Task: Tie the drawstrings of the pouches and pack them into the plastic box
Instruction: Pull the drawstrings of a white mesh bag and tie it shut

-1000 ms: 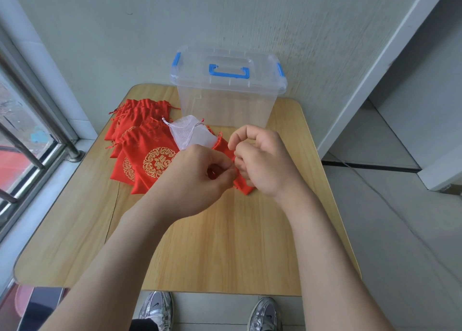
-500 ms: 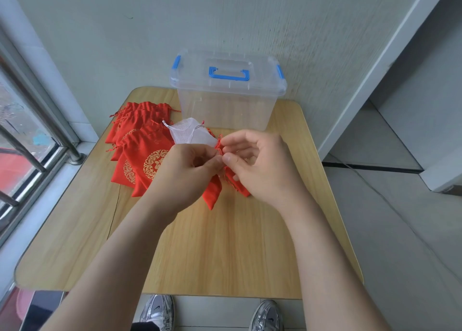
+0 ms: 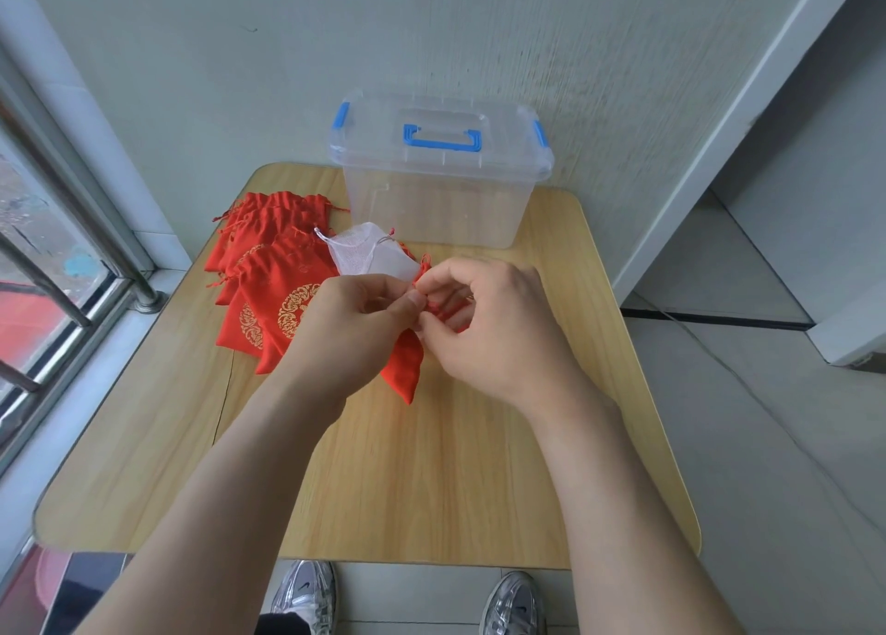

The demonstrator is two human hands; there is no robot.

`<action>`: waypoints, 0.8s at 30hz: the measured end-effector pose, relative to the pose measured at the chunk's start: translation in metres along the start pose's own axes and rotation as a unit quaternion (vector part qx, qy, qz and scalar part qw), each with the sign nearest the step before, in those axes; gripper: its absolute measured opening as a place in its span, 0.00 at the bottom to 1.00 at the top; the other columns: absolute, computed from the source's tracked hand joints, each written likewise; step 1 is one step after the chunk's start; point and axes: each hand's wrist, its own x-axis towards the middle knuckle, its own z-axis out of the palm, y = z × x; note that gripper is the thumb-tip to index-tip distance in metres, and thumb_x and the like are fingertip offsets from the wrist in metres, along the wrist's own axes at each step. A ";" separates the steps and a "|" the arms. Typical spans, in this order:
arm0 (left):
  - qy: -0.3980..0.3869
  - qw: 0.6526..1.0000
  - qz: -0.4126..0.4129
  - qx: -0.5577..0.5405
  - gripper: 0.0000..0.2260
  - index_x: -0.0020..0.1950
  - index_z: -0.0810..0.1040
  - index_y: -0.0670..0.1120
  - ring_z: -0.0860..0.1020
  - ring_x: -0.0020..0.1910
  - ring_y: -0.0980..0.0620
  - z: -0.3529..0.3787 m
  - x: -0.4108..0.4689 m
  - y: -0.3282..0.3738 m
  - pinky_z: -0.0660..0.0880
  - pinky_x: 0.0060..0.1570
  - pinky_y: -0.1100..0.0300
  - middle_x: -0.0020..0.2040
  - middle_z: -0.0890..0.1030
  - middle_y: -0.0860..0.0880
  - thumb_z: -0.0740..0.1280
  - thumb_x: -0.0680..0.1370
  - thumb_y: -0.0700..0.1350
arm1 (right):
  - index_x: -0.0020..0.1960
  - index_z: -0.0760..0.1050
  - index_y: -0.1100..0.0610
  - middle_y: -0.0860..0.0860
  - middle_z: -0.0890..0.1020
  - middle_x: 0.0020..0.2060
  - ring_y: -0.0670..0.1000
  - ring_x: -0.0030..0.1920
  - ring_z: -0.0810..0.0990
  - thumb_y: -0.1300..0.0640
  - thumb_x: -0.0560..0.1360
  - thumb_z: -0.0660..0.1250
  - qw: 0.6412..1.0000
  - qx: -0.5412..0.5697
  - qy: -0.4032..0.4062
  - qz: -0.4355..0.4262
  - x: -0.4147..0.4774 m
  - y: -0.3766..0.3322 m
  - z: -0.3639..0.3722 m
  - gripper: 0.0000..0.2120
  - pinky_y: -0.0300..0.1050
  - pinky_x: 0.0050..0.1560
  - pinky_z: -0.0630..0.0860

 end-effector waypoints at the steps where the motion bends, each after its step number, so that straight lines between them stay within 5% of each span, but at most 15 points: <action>1: -0.004 1.000 0.002 0.003 0.11 0.48 0.84 0.36 0.71 0.17 0.55 -0.001 0.001 0.000 0.65 0.21 0.69 0.30 0.83 0.40 0.67 0.85 0.41 | 0.48 0.86 0.52 0.43 0.84 0.38 0.44 0.40 0.84 0.62 0.72 0.78 1.000 -0.001 -0.006 0.002 0.000 0.000 0.000 0.07 0.42 0.42 0.82; 5: -0.022 0.999 0.013 0.028 0.12 0.47 0.85 0.36 0.71 0.17 0.55 -0.003 0.001 -0.001 0.66 0.22 0.70 0.35 0.84 0.34 0.68 0.85 0.42 | 0.46 0.89 0.53 0.43 0.85 0.35 0.39 0.36 0.83 0.65 0.70 0.80 0.999 0.007 -0.026 0.026 0.003 0.000 -0.005 0.09 0.30 0.38 0.75; 10: -0.024 0.996 0.027 0.078 0.11 0.46 0.87 0.41 0.80 0.25 0.52 -0.004 0.005 -0.007 0.70 0.26 0.70 0.37 0.87 0.41 0.68 0.85 0.41 | 0.47 0.90 0.52 0.40 0.81 0.33 0.34 0.37 0.79 0.65 0.72 0.79 0.999 -0.022 -0.030 0.025 0.002 -0.001 -0.006 0.10 0.23 0.39 0.69; 17: 0.020 0.998 0.000 0.055 0.06 0.44 0.88 0.43 0.74 0.23 0.63 0.005 0.006 -0.003 0.65 0.24 0.73 0.33 0.85 0.51 0.73 0.79 0.37 | 0.51 0.90 0.49 0.51 0.83 0.40 0.51 0.43 0.82 0.62 0.75 0.75 0.998 -0.060 -0.022 0.017 0.002 0.005 0.002 0.10 0.47 0.46 0.79; 21: 0.057 0.998 -0.009 0.030 0.06 0.50 0.85 0.48 0.85 0.39 0.55 0.009 0.004 0.000 0.73 0.29 0.69 0.40 0.88 0.50 0.74 0.77 0.38 | 0.50 0.89 0.52 0.52 0.82 0.43 0.53 0.45 0.81 0.62 0.77 0.74 0.996 -0.080 -0.015 0.025 0.001 0.004 0.004 0.07 0.51 0.47 0.80; 24: 0.078 0.996 0.002 0.053 0.08 0.53 0.81 0.52 0.85 0.39 0.58 0.009 0.004 0.000 0.73 0.31 0.66 0.41 0.88 0.54 0.75 0.77 0.42 | 0.51 0.88 0.53 0.51 0.80 0.44 0.53 0.46 0.81 0.61 0.79 0.73 0.994 -0.108 -0.019 0.026 0.001 0.001 0.004 0.06 0.49 0.48 0.79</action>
